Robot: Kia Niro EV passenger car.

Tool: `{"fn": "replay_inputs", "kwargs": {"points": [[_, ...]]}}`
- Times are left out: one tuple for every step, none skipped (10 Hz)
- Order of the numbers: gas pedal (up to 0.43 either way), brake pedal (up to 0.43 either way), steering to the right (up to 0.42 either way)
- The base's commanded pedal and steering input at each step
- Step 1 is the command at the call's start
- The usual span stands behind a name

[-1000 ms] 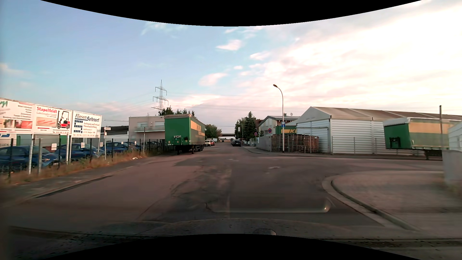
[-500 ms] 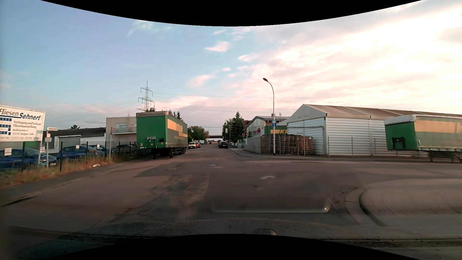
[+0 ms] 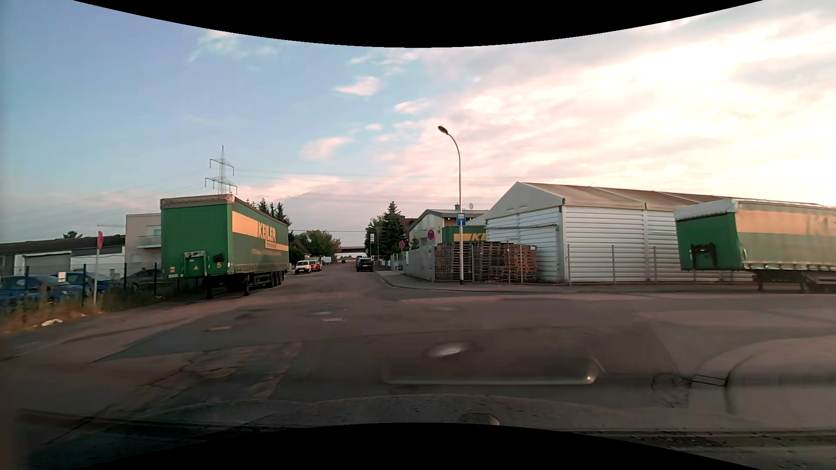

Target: Follow the waypoints while adhering to traffic rules and regulations

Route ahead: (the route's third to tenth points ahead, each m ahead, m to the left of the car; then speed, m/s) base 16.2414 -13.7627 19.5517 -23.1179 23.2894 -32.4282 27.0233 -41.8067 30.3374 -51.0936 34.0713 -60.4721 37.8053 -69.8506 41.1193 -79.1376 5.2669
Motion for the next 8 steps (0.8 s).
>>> {"fn": "replay_inputs", "kwargs": {"points": [[0.000,0.128,0.208],[0.000,0.122,0.232],[0.000,0.104,0.250],[0.000,0.079,0.270],[0.000,0.049,0.288],[0.000,0.000,0.301],[0.000,0.000,0.312],[0.000,0.000,0.325]]}}
